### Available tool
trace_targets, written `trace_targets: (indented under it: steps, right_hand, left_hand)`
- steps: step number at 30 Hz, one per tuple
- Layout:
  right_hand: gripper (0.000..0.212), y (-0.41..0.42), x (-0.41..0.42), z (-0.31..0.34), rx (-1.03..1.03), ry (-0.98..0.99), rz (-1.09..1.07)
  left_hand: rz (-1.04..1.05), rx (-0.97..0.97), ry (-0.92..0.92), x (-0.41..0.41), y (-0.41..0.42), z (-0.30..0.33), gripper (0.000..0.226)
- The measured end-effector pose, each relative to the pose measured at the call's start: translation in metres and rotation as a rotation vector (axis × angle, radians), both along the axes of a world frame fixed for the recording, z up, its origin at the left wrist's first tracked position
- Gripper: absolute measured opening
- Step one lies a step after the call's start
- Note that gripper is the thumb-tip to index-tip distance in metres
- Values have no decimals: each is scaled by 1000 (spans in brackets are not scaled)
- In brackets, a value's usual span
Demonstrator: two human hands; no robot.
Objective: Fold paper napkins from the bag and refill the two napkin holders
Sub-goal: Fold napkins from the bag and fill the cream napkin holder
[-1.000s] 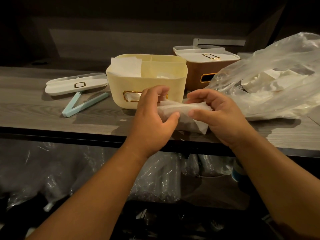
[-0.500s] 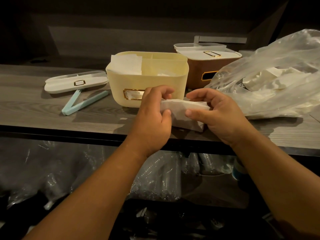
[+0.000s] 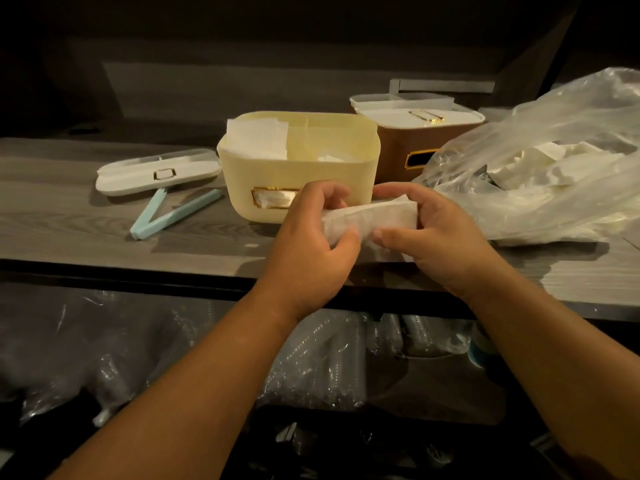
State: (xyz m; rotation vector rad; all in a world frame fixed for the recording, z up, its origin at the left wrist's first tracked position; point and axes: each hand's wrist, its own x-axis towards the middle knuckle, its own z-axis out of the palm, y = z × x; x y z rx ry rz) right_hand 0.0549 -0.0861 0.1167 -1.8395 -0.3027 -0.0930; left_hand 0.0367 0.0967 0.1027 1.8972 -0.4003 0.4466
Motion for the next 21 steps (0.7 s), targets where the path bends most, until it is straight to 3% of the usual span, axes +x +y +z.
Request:
trace_targets:
  steps: [3,6,10,16,21]
  right_hand:
    - [59,-1,4,30,100,30,25]
    - [58,6,23,84,17,-73,8]
    - [59,27,63,138,-367,-137,9]
    - [68,55,118,149,-1034,-216,76]
    - [61,68,126,138,-1222,-164,240]
  left_hand:
    - [10,-6,69,0,7,34,34]
    - [30,94,85,12,20,97,22]
    - [-18,184,281,42,27,158,17]
    - [-24,459,597,93,22,167,13]
    - [-42,544,686,115,20,152,6]
